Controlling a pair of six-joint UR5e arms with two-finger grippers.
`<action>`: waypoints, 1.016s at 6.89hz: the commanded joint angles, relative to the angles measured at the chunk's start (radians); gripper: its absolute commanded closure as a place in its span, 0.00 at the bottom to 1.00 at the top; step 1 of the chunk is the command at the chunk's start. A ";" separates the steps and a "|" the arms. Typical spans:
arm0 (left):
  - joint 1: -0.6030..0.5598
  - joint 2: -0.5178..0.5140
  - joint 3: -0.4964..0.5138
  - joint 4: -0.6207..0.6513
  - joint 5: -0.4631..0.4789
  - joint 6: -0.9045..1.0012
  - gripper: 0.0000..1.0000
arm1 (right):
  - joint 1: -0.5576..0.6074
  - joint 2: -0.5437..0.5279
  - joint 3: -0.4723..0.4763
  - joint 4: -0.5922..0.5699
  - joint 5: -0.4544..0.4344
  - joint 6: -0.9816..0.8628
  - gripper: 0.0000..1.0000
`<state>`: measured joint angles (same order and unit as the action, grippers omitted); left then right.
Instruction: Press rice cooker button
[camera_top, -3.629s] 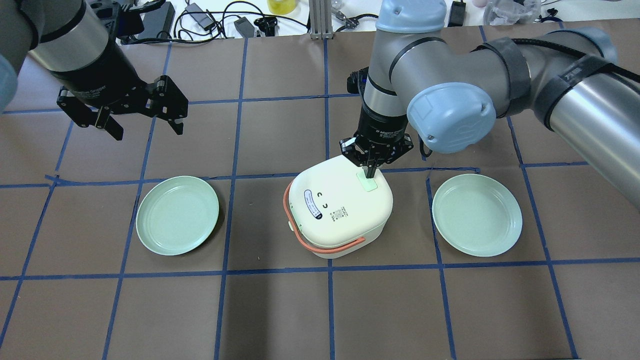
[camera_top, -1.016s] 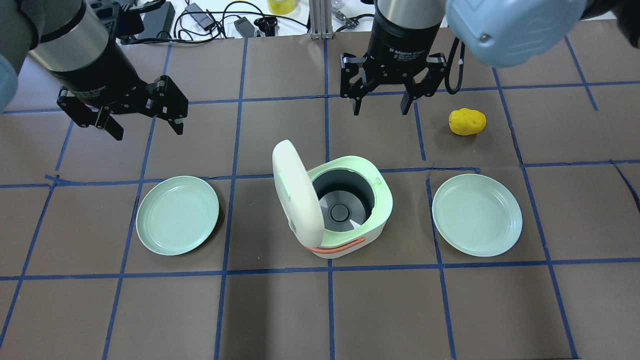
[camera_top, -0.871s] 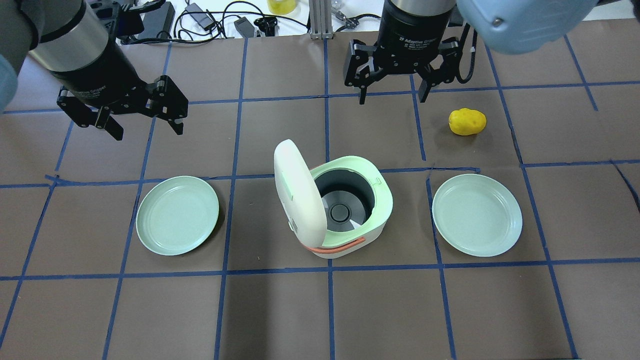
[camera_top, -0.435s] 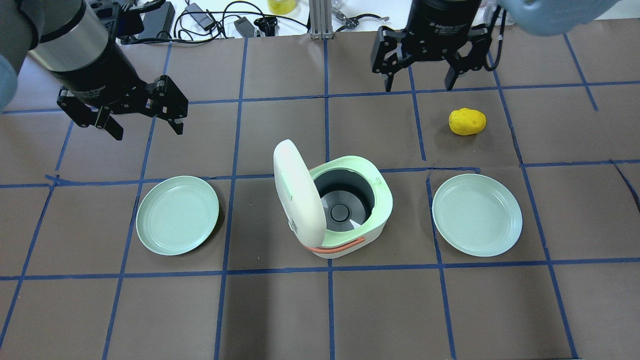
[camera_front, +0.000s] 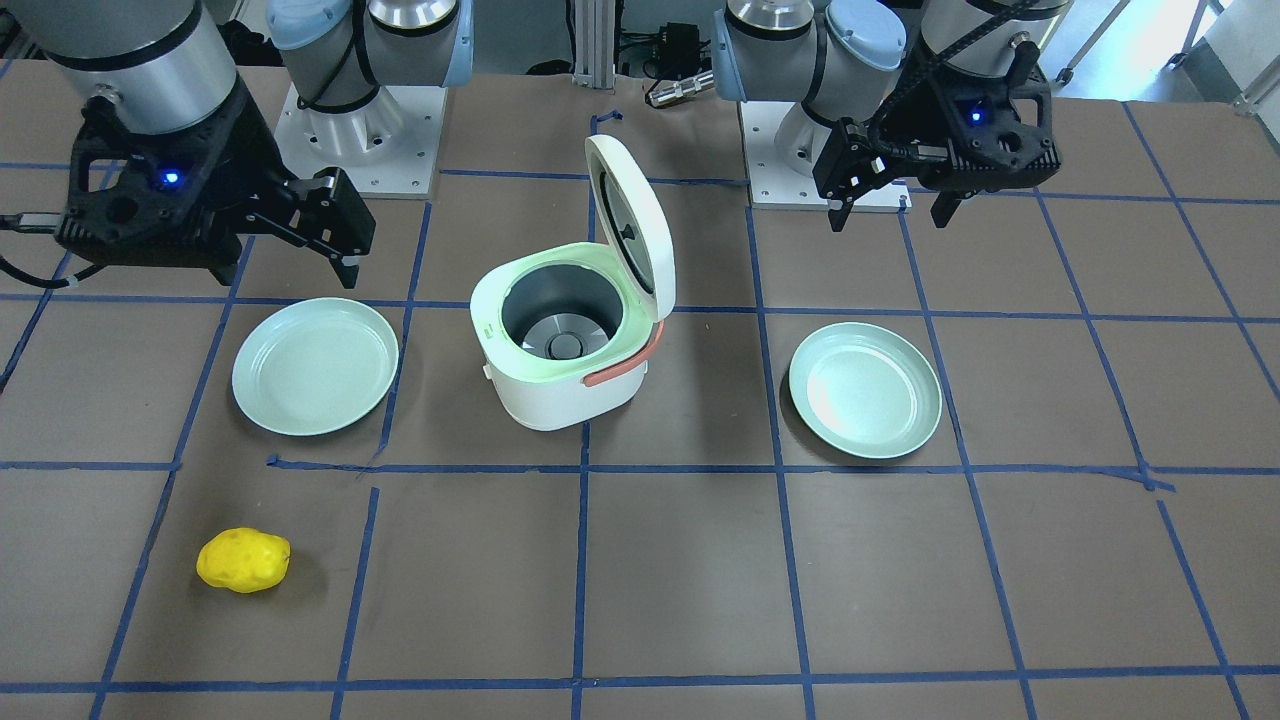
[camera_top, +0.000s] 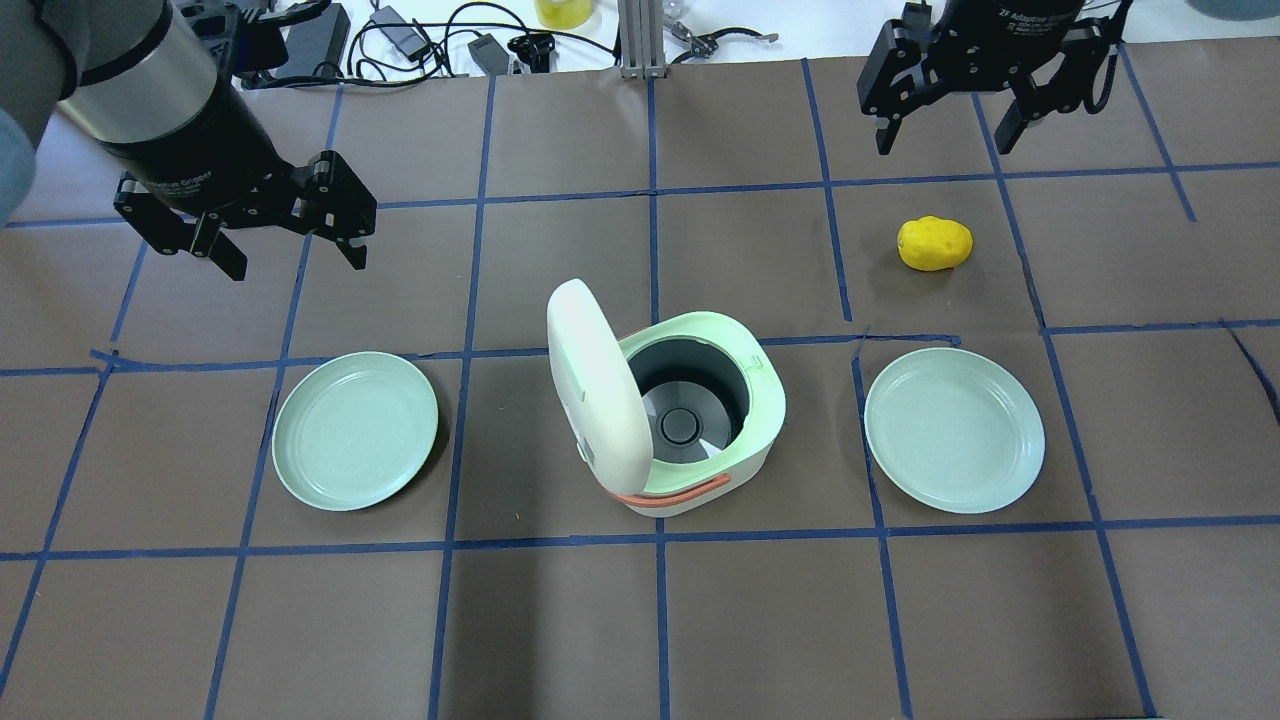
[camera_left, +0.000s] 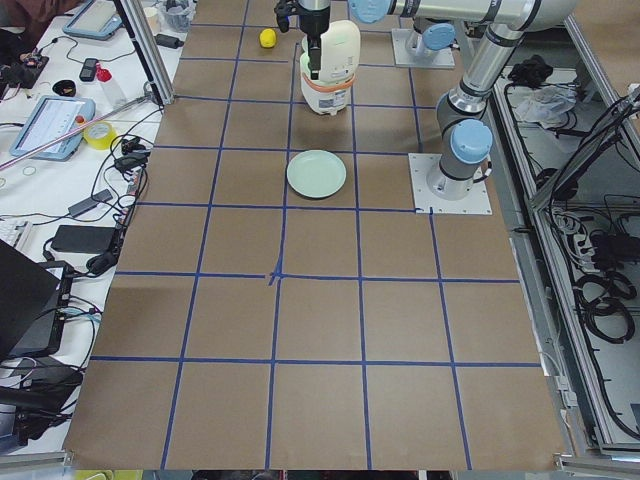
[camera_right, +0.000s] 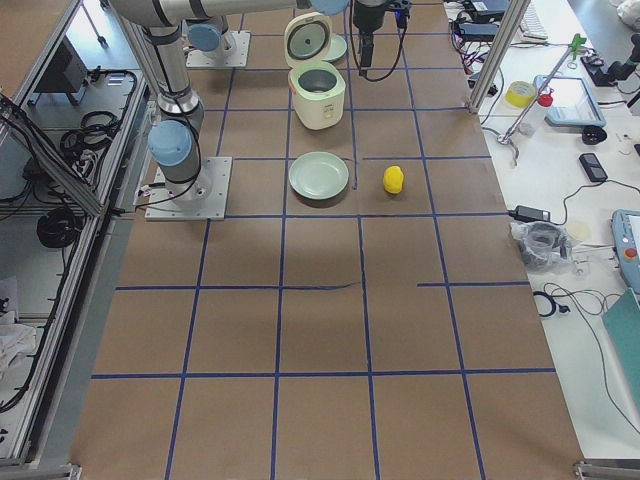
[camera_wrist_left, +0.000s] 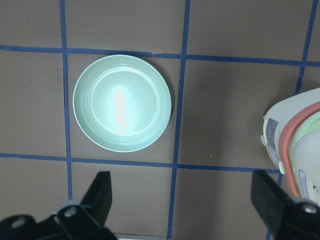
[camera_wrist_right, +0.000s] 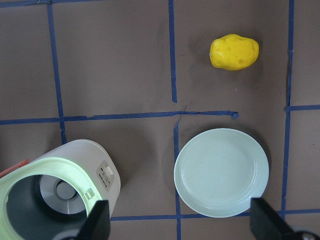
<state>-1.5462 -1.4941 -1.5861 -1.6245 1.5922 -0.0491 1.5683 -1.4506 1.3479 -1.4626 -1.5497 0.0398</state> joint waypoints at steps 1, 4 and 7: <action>0.000 0.000 0.000 0.000 0.000 0.000 0.00 | -0.001 -0.005 0.005 0.001 -0.001 0.005 0.00; 0.000 0.000 0.000 0.000 0.000 0.000 0.00 | -0.001 -0.005 0.013 0.001 -0.001 0.014 0.00; 0.000 0.000 0.000 0.000 0.000 0.000 0.00 | -0.001 -0.005 0.017 -0.001 -0.001 0.011 0.00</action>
<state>-1.5462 -1.4946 -1.5861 -1.6245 1.5923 -0.0491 1.5684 -1.4557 1.3639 -1.4642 -1.5502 0.0516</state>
